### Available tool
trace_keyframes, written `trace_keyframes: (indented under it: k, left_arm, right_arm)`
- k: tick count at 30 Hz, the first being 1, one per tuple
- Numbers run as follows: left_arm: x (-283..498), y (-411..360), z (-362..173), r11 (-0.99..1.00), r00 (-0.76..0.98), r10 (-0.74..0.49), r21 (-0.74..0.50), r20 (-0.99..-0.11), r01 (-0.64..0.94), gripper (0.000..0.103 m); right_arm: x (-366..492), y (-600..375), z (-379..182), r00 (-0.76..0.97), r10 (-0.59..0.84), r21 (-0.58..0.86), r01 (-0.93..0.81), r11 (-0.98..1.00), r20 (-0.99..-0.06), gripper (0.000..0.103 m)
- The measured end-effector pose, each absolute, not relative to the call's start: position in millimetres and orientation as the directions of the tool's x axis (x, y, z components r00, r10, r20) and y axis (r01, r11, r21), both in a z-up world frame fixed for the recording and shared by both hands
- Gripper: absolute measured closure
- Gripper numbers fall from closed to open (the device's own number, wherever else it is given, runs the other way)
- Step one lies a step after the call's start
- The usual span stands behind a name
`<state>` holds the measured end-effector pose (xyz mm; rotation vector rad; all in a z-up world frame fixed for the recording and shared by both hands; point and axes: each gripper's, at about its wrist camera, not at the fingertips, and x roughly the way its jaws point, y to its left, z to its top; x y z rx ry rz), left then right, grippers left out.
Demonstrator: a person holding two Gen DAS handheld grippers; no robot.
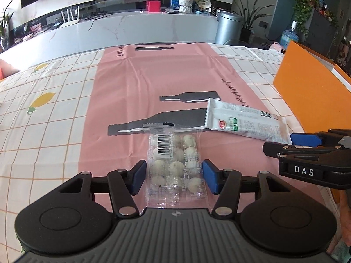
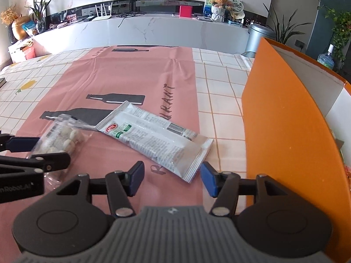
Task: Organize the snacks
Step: 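Close the left tool on the quail-egg tray while the right tool approaches the white packet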
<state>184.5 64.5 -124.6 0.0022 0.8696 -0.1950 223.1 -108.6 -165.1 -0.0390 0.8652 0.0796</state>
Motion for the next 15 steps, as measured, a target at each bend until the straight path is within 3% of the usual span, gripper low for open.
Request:
trace_keyframes:
  k: [2,4,7,12,13,15]
  left_arm:
    - [181.9,70.0,-124.1,0.984,0.628,-0.165,-0.084,-0.761,0.157,0.039]
    - [177.9,71.9,-124.1,0.984,0.63,-0.163,-0.083,-0.759,0.155,0.039]
    - [172.6,73.6,-123.9,0.985,0.633,-0.161,-0.084,-0.757,0.151,0.039]
    - [169.8,76.6,-122.6,0.99,0.639,-0.132,-0.066,-0.758,0.126,0.039]
    - [169.2,78.0,-122.0,0.991,0.64,-0.125,-0.061,-0.758,0.121,0.039]
    - [167.9,81.6,-121.8,0.991,0.638,-0.124,-0.069,-0.76,0.111,0.039]
  right_arm:
    - [223.9,-109.8,-165.4,0.652,0.067,0.024,-0.075,0.997,-0.755,0.054]
    - [222.5,-105.6,-164.6,0.657,0.071,0.012,-0.093,0.996,-0.751,0.073]
    - [217.1,-97.0,-164.1,0.658,0.103,0.013,-0.139,0.99,-0.746,0.081]
    - [203.0,-80.9,-159.3,0.616,0.232,0.104,-0.236,0.966,-0.752,0.087]
    - [199.3,-76.2,-158.8,0.601,0.251,0.117,-0.253,0.96,-0.759,0.103]
    - [190.5,-67.4,-158.1,0.577,0.277,0.135,-0.277,0.951,-0.768,0.103]
